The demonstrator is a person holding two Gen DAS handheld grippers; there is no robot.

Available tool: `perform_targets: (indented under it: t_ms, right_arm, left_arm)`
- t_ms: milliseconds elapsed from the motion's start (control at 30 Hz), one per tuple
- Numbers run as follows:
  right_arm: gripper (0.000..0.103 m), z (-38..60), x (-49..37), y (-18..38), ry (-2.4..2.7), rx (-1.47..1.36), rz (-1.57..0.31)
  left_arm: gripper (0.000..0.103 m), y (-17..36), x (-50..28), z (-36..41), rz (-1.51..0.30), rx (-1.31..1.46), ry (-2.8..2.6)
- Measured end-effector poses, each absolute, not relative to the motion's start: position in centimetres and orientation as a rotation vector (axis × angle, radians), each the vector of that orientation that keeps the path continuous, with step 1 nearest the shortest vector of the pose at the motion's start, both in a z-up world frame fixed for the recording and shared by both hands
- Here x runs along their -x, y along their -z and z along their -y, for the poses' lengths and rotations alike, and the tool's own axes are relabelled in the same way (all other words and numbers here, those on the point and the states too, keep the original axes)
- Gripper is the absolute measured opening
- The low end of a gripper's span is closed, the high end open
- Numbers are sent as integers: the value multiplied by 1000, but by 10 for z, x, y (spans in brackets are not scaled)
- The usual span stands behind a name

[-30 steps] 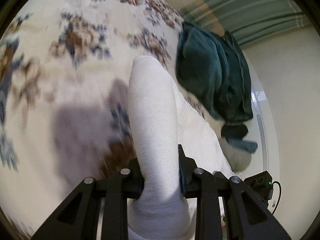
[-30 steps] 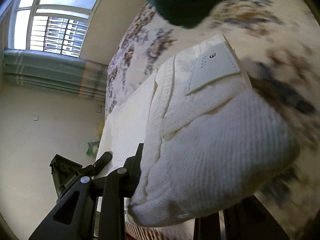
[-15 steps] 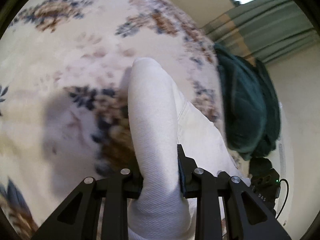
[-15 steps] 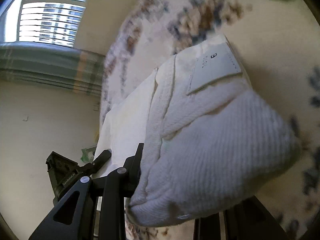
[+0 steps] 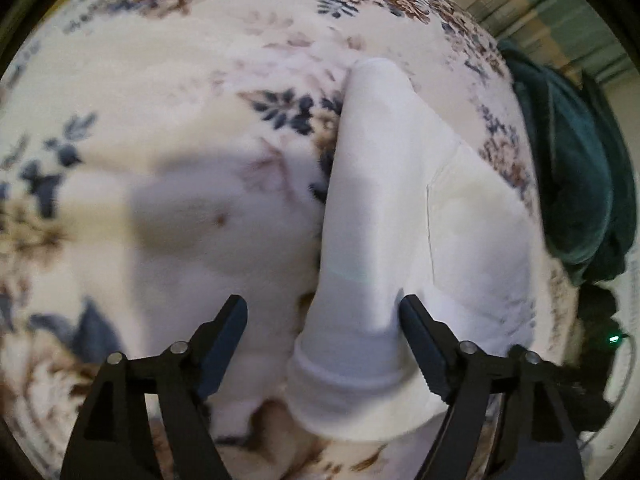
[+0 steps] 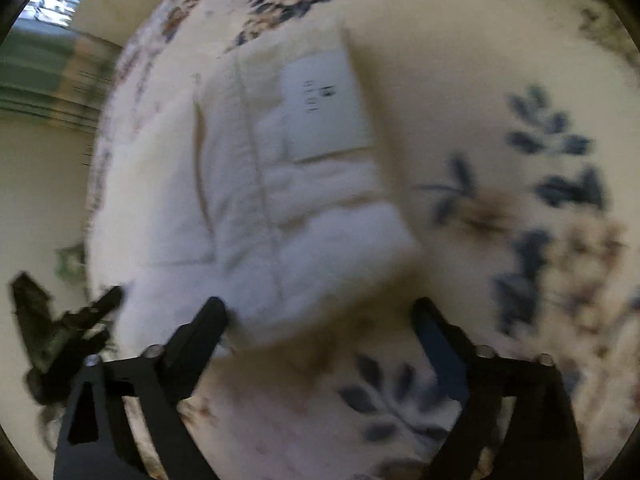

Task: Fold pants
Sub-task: 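Open both grippers and lift them away from the folded white pants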

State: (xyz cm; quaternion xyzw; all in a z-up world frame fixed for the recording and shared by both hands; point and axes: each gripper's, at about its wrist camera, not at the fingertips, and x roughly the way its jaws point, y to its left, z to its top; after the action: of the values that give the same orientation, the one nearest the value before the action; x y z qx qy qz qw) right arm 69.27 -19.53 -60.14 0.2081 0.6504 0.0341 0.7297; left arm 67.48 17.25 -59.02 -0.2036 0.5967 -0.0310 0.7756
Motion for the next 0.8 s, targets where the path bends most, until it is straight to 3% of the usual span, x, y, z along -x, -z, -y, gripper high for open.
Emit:
perform_targets:
  t_ms: [167,333,800]
  right_arm:
    - [103,175,-681,551,76,-200,-1365]
    - [103,152,-669,508,156,-49,-1289]
    - [103,170,-587,379,122,-20,-1177]
  left_arm:
    - [89,565,-663,-153,-1313,225,-27]
    - [89,523,-641,-134,-1262,98,-60]
    - [89,421,-589,-100,-1161,46,-85]
